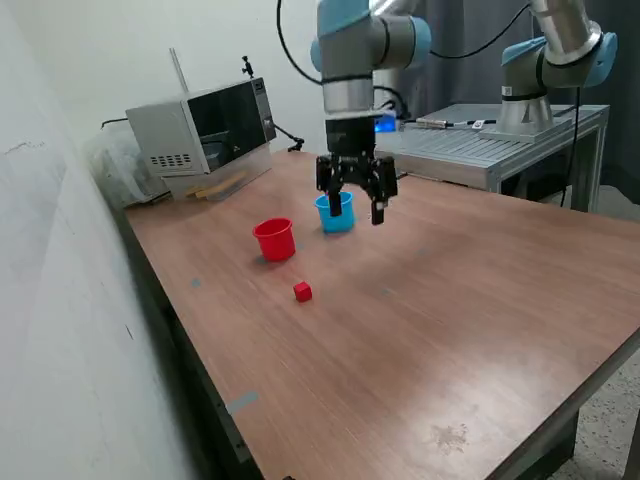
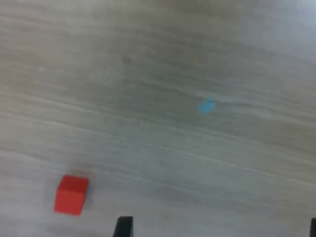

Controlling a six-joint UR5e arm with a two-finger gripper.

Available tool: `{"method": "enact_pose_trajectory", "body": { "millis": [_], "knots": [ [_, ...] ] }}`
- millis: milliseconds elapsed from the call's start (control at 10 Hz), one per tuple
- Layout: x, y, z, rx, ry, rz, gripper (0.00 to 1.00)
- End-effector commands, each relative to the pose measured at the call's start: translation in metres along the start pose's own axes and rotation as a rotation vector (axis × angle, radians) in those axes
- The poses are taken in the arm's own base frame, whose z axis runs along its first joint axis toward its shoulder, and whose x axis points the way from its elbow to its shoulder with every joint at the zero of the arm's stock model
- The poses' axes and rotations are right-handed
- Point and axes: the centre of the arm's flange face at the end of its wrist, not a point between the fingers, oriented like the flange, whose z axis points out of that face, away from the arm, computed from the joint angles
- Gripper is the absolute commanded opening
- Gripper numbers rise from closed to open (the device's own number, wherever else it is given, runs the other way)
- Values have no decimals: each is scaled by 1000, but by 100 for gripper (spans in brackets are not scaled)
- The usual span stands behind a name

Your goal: Place red objects in the red bin, and blue objects in the blue bin.

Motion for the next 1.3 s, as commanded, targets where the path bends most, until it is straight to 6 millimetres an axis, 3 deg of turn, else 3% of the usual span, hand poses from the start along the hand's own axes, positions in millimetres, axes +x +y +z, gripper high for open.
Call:
{"method": "enact_pose_trajectory", "body": {
  "millis": [0, 200, 500, 600, 1000, 1200],
  "knots": [
    [-9, 17, 61, 2, -5, 6, 100],
    [-21, 24, 59, -31, -15, 21, 100],
    [-82, 23, 59, -57, -54, 92, 100],
    [-94, 22, 60, -64, -63, 106, 100],
    [-103, 21, 101, -28, -67, 114, 100],
    [-105, 26, 109, -32, -68, 113, 100]
  ]
}}
